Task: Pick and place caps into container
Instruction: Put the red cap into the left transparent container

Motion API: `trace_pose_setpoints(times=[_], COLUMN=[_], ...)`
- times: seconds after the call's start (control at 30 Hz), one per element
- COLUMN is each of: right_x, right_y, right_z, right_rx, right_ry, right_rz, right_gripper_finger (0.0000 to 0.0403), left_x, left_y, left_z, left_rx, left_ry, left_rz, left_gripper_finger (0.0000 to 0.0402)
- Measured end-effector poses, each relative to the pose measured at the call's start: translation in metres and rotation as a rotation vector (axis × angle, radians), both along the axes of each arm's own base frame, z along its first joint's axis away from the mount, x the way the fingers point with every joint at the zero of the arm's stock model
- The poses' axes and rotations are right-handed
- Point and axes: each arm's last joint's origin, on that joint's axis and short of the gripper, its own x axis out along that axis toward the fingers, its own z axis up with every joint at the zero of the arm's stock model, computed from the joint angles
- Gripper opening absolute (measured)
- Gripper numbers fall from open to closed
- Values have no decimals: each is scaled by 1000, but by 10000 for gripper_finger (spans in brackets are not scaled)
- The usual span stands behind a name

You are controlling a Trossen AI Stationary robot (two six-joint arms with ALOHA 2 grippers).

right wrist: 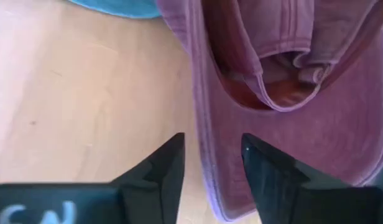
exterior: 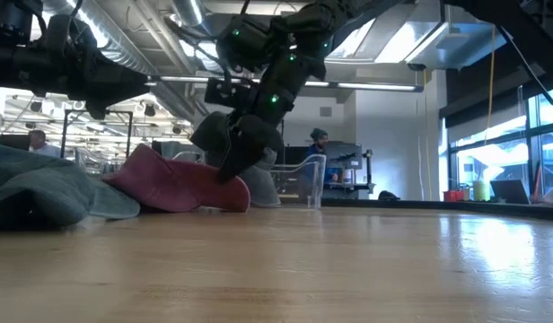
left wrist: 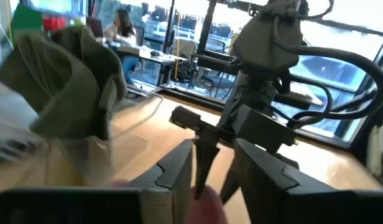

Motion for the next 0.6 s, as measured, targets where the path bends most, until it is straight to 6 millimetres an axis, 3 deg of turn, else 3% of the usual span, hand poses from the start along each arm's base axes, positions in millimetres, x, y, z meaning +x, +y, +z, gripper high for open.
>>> trace_pose_setpoints(times=[0.13,0.3,0.43,0.6], right_x=[-2,-16,-24,-37], right_y=[1,2,3,-2], right_z=[6,23,40,41], right_rx=[3,19,36,65], right_ry=[0,60,71,171], right_rz=[1,-14,-37,-60], right_gripper_finger=[137,135,135,135], left_x=[0,4,11,27], left_y=[-1,-2,-3,-8], left_z=[0,7,17,24], left_rx=[-69,-4,-18,65], left_ry=[-14,117,268,564], left_rz=[-28,-85,-138,-272], left_gripper_finger=[116,110,107,109])
